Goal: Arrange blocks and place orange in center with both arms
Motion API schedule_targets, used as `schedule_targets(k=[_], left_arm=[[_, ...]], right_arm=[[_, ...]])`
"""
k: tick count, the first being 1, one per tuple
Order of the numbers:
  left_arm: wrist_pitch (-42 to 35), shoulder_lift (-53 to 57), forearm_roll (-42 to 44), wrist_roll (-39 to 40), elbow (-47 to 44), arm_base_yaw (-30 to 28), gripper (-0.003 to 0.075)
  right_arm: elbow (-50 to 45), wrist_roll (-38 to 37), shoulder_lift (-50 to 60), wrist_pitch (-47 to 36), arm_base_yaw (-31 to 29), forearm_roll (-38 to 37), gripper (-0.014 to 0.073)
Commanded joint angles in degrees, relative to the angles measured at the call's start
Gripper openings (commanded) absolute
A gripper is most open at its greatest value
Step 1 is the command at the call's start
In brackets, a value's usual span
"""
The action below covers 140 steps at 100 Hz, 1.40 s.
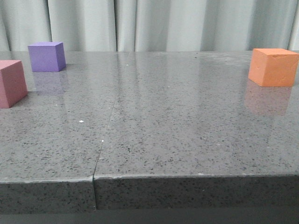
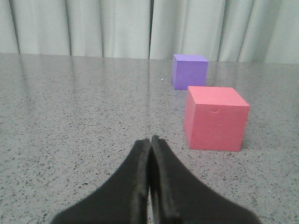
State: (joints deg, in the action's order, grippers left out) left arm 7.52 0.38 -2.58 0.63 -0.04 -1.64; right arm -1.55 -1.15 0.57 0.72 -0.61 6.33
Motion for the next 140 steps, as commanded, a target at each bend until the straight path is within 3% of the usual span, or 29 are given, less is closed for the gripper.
schedule_targets(k=[1, 96, 124, 140], left_arm=[[-4.89, 1.63, -0.29, -0.13, -2.34, 0.41, -0.0020], [-4.89, 1.63, -0.29, -0.13, -2.34, 0.41, -0.0020], [-4.89, 1.63, -0.29, -0.13, -2.34, 0.41, -0.0020], [-4.89, 1.63, -0.29, -0.13, -2.34, 0.41, -0.0020]], right_arm=[[0.99, 0.24, 1.38, -3.97, -0.25, -0.61, -0.0007], [0.99, 0.24, 1.38, -5.05, -0.25, -0.61, -0.0007], [7.87, 0.24, -1.11, 3.51, -0.25, -0.61, -0.0010], [13.48, 0.24, -6.29, 6.94, -0.25, -0.61, -0.0066]])
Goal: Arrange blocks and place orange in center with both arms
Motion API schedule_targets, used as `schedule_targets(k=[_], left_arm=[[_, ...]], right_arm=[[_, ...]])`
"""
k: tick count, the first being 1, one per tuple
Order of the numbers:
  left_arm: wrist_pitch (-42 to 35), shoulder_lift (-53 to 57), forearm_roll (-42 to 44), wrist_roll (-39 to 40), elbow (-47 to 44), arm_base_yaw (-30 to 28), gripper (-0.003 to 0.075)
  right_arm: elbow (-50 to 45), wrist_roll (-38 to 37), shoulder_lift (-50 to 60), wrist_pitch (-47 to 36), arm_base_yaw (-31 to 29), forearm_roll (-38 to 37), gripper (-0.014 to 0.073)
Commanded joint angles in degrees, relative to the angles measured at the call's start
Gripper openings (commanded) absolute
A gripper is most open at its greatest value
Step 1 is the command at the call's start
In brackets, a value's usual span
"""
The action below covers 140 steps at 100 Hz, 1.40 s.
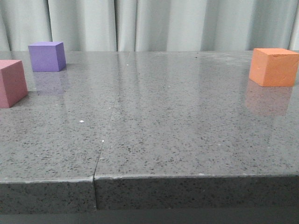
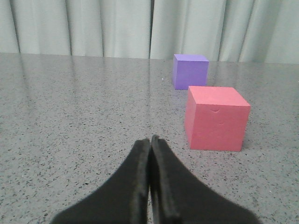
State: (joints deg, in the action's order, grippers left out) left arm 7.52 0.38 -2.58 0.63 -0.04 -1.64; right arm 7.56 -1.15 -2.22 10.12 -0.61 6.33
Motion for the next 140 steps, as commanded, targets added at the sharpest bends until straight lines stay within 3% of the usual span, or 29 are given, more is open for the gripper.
schedule_targets(k=[1, 63, 73, 80, 94, 104, 122, 140], left_arm=[[-4.89, 1.63, -0.29, -0.13, -2.34, 0.41, -0.0020], [-4.89, 1.63, -0.29, -0.13, -2.34, 0.41, -0.0020], [-4.89, 1.63, -0.29, -0.13, -2.34, 0.41, -0.0020], [-4.89, 1.63, -0.29, -0.13, -2.34, 0.41, -0.0020], [-4.89, 1.63, -0.29, -0.13, -2.34, 0.41, -0.0020], [-4.89, 1.63, -0.29, -0.13, -2.34, 0.41, -0.0020], [-4.89, 1.63, -0.29, -0.13, -2.34, 0.41, -0.0020], [-4.89, 1.63, -0.29, -0.13, -2.34, 0.41, -0.0020]], right_arm=[[4.62, 0.24, -3.77, -2.20, -0.25, -0.61, -0.0068], [32.86, 0.24, -32.29, 20.31, -0.25, -0.61, -0.0056], [36.58, 0.24, -37.18, 22.18, -0.25, -0.61, 0.0032], [38.70, 0.24, -40.41, 22.24, -0.25, -0.61, 0.0148], [42.75, 0.24, -46.00, 22.52, -0.25, -0.61, 0.0483], [46.26, 0.24, -49.92, 23.31, -0.25, -0.61, 0.0654], [53.90, 0.24, -57.49, 26.97, -0.20, -0.56, 0.0645], [65.04, 0.24, -66.54, 36.04, -0.20, -0.56, 0.0645]])
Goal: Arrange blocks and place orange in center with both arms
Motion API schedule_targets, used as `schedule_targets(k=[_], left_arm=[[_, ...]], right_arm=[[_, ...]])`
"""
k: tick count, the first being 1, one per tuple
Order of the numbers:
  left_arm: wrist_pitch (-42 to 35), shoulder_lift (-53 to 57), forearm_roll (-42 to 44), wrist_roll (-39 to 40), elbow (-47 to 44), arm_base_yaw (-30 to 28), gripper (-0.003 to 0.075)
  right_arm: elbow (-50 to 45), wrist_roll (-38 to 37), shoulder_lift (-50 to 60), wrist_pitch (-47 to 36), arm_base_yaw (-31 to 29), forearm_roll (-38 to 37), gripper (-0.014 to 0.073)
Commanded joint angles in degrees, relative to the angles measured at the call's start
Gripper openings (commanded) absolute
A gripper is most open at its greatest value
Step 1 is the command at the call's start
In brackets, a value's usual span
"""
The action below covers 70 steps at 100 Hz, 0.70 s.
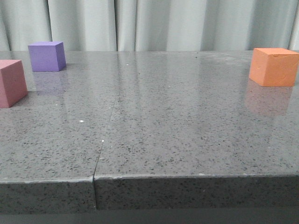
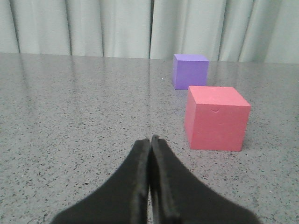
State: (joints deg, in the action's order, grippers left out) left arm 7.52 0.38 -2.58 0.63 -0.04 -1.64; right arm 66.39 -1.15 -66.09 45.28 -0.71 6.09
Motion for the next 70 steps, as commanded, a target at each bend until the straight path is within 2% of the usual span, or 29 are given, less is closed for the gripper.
schedule_targets(k=[1, 43, 53, 70], left_arm=[[-4.89, 1.63, -0.29, -0.13, -2.34, 0.41, -0.0020], [-4.89, 1.63, -0.29, -0.13, -2.34, 0.41, -0.0020], [-4.89, 1.63, -0.29, -0.13, -2.34, 0.41, -0.0020], [-4.89, 1.63, -0.29, -0.13, -2.34, 0.41, -0.0020]], right_arm=[[6.66, 0.24, -3.05, 1.67, -0.10, -0.32, 0.0645], [32.76, 0.24, -24.38, 26.27, 0.08, 1.59, 0.0645], [37.23, 0.24, -28.64, 29.86, 0.08, 1.59, 0.0645], [41.09, 0.24, -34.02, 31.06, 0.19, 1.82, 0.0645]])
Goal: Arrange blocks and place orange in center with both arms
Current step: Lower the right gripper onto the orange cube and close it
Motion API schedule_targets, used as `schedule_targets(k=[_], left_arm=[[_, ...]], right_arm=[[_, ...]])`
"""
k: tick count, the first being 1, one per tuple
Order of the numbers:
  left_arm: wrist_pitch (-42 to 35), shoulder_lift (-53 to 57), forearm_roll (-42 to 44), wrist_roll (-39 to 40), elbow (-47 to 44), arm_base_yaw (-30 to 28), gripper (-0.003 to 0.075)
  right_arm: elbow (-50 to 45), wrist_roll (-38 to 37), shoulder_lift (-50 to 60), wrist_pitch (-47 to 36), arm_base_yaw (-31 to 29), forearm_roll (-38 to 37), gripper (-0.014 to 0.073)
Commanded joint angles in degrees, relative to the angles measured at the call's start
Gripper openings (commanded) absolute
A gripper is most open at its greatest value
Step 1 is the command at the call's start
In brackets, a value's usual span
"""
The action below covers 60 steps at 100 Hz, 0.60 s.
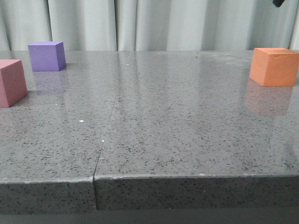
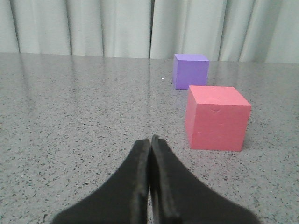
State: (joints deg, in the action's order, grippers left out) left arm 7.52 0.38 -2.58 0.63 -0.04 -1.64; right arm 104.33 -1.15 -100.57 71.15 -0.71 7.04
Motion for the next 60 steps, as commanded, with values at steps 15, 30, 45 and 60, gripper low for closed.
schedule_targets(k=[15, 30, 45, 60], left_arm=[[-4.89, 1.63, -0.29, -0.13, -2.34, 0.41, -0.0020], [-4.89, 1.63, -0.29, -0.13, -2.34, 0.41, -0.0020], [-4.89, 1.63, -0.29, -0.13, -2.34, 0.41, -0.0020], [-4.89, 1.63, -0.29, -0.13, -2.34, 0.41, -0.0020]], right_arm=[[3.72, 0.24, -2.20, 5.14, 0.47, 0.87, 0.0645], [3.72, 0.24, -4.52, 5.18, 1.25, 1.17, 0.0645], [3.72, 0.24, -6.29, 4.89, 1.78, 1.11, 0.0645], [3.72, 0.24, -8.34, 4.76, 1.78, 1.11, 0.0645]])
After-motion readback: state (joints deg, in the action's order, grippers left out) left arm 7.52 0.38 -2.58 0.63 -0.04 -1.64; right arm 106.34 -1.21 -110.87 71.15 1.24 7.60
